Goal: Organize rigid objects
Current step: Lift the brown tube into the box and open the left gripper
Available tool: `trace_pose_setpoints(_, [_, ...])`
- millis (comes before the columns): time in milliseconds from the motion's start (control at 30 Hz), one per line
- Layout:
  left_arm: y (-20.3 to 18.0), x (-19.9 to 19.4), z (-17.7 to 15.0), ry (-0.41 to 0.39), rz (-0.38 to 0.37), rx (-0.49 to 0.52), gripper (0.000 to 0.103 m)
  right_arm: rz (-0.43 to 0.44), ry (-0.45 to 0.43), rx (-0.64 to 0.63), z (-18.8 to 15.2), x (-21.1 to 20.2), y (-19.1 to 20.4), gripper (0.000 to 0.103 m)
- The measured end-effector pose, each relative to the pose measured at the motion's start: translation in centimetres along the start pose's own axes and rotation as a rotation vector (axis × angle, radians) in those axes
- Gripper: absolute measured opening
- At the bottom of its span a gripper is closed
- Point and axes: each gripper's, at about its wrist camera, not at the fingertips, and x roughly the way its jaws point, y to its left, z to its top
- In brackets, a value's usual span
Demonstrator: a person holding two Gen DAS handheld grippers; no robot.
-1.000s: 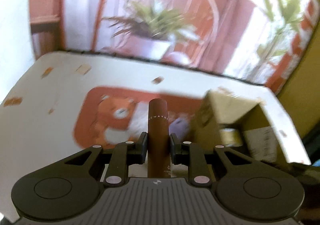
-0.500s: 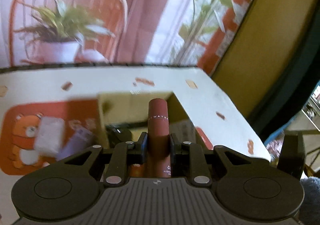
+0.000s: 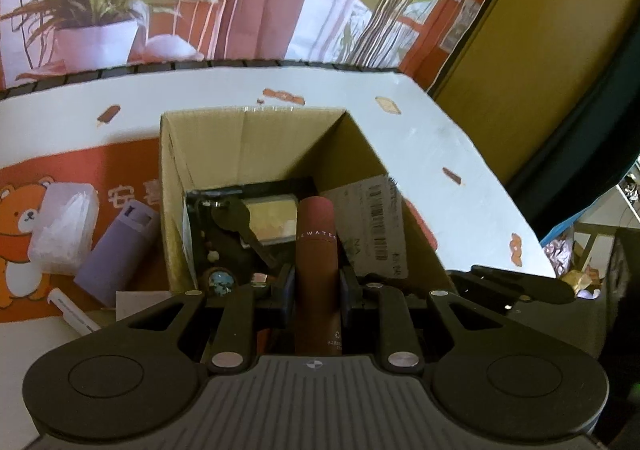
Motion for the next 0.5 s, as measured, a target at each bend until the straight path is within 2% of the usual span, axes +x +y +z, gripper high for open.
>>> trace_pose_setpoints(233, [-0.39, 0.55, -0.08, 0.034, 0.007, 0.038, 0.024, 0.000, -0.002, -0.004, -0.04, 0.08, 0.20, 0.019])
trace_pose_setpoints(500, [-0.50, 0.03, -0.18, 0.015, 0.026, 0.051, 0.024, 0.002, 0.000, -0.001, -0.26, 0.20, 0.00, 0.019])
